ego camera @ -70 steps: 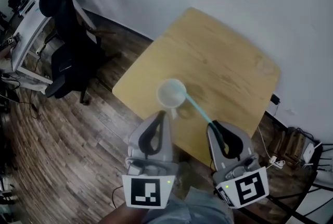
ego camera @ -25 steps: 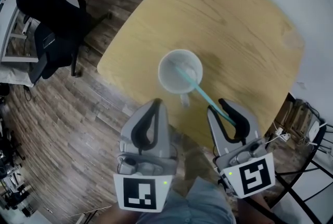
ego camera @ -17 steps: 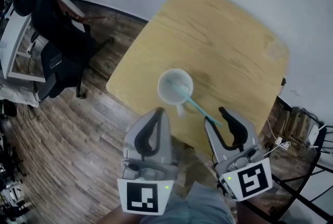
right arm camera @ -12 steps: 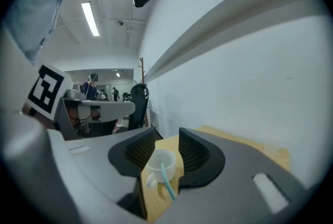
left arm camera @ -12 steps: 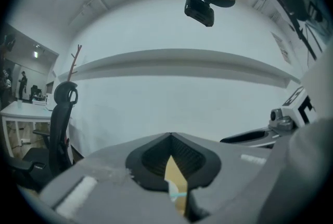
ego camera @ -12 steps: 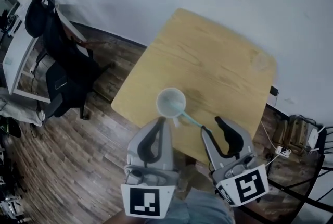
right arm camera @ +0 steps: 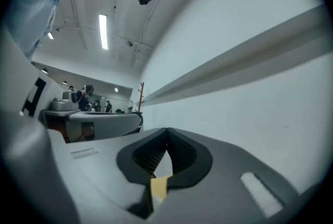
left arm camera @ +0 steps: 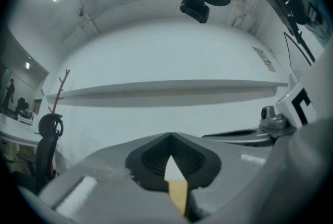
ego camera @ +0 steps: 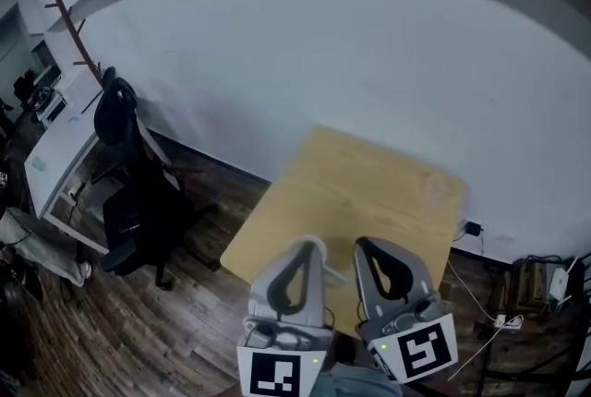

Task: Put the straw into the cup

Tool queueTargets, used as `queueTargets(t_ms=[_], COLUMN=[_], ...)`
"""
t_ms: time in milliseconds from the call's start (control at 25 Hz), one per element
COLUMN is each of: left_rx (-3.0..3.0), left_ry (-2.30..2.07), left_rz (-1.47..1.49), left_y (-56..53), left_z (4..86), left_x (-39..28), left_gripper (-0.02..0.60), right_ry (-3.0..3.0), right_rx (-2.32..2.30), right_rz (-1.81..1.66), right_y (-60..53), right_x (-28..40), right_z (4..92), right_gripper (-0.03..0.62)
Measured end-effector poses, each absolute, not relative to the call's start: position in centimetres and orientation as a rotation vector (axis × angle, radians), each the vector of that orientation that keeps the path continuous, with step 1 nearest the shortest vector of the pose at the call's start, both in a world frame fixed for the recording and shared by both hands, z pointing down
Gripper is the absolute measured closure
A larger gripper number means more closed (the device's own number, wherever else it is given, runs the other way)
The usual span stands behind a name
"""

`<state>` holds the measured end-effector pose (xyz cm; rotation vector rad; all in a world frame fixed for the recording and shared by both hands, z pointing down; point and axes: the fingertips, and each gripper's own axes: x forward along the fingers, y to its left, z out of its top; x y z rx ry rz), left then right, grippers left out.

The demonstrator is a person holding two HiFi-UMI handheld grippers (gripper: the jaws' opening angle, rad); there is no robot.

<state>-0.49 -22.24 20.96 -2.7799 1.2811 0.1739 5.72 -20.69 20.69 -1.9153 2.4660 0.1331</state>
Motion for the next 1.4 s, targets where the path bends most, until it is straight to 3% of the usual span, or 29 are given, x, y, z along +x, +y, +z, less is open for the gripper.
queueTargets(t_ms=[1400], left_rx=[-2.653], left_ry=[1.319], left_rz=[0.26], left_y=[-22.9], left_z=[17.3], left_x=[-1.5], left_gripper=[0.565], right_ry=[2.44], right_rx=[-1.872], right_rz=[0.28], right_y=[-20.8], right_x=[4.7], right_z=[18.0], right_gripper=[0.588])
